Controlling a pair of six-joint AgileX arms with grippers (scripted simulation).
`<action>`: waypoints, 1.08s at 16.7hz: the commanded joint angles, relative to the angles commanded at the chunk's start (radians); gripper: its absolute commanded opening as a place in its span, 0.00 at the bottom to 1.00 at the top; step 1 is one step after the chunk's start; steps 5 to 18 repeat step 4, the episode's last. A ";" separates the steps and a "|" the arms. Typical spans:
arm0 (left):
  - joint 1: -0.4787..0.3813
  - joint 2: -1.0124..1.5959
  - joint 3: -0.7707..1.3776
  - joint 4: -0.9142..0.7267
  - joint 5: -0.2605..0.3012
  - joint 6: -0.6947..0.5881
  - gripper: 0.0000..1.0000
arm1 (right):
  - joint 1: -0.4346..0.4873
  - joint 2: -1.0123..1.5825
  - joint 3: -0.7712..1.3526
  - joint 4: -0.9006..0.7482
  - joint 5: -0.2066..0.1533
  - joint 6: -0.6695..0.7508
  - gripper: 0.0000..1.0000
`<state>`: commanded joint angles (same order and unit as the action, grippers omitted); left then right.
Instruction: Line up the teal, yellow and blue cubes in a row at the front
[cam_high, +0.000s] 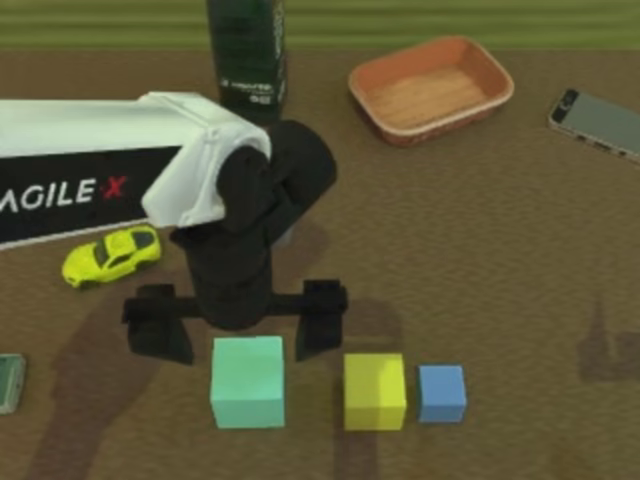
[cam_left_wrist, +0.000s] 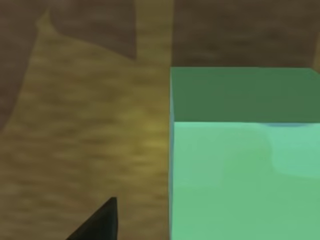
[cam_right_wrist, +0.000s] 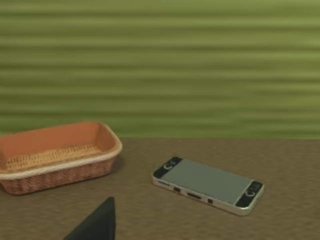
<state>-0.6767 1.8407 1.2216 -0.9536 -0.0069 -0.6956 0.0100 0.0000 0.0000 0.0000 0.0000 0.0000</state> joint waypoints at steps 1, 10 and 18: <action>0.002 -0.015 0.019 -0.033 0.000 0.000 1.00 | 0.000 0.000 0.000 0.000 0.000 0.000 1.00; 0.006 -0.038 0.042 -0.070 0.000 0.001 1.00 | 0.000 0.000 0.000 0.000 0.000 0.000 1.00; 0.006 -0.038 0.042 -0.070 0.000 0.001 1.00 | 0.000 0.000 0.000 0.000 0.000 0.000 1.00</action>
